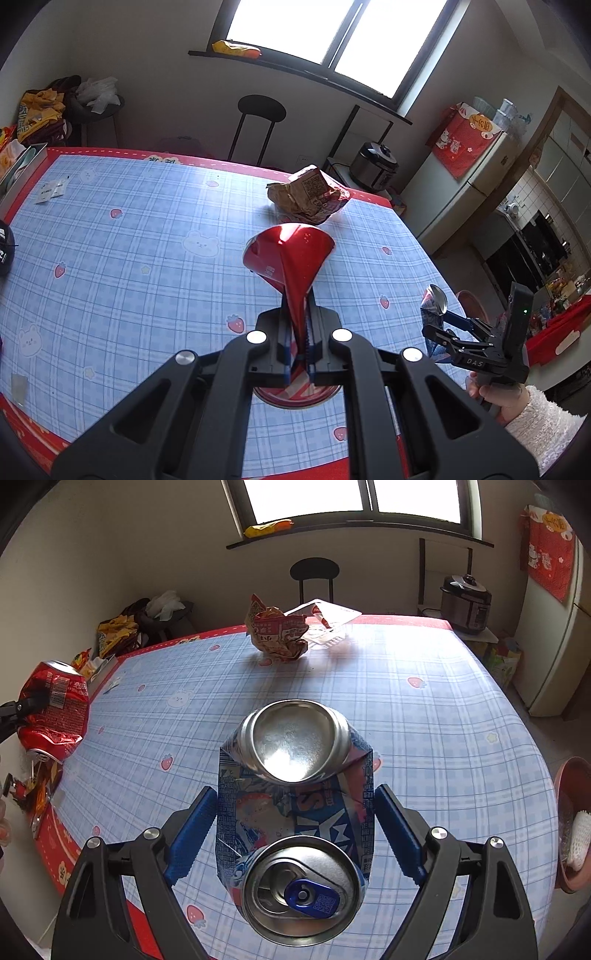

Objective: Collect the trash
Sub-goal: 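Carry the blue-white can over the pot and open the right gripper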

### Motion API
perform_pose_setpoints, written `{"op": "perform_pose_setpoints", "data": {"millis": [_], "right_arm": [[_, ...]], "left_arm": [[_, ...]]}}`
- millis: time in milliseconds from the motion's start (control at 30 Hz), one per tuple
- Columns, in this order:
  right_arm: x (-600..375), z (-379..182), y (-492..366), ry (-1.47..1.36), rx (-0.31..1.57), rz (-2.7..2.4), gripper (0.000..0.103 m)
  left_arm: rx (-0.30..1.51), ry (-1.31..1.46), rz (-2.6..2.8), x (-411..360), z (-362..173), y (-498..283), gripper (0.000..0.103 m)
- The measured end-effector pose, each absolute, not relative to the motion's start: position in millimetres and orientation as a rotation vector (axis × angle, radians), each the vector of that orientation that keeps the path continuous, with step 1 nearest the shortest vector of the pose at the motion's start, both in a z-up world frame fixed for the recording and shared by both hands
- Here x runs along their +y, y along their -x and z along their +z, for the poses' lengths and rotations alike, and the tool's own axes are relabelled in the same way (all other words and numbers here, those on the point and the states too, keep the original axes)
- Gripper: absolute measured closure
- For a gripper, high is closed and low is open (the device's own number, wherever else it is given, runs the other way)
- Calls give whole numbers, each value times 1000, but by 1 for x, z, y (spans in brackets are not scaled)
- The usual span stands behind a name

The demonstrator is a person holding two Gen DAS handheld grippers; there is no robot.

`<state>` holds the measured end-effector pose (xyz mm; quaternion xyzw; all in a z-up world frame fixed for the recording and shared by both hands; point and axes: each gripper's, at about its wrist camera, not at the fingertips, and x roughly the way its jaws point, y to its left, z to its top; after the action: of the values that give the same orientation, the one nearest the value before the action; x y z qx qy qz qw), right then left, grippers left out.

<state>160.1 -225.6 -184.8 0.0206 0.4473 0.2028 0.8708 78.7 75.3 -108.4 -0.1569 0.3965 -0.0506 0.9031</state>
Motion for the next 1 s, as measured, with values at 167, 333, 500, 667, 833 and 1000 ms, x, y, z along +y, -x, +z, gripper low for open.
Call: {"op": "perform_pose_setpoints", "data": {"millis": [167,333,500,667,833,1000], "right_arm": [[-272,-178,-151,-79,912,396,19],[-322,-174,-144,-106,886,343,19],[-381,-174,-140,-148,872,263,19],[-440,-176,-137,-158,862,175,19],[-504,-187,-141,-167,877,65,19],[-574,-197,-147,-241,879,-36,19]], "left_arm": [[819,286,-145,29,-96,-83,93],[822,256,-197,-22,-90,-91,93],[826,256,-265,-75,-90,-102,93],[834,233,-336,-131,-93,-118,93],[842,225,-386,-176,-98,-129,93],[864,236,-399,-207,-111,-134,93]]}}
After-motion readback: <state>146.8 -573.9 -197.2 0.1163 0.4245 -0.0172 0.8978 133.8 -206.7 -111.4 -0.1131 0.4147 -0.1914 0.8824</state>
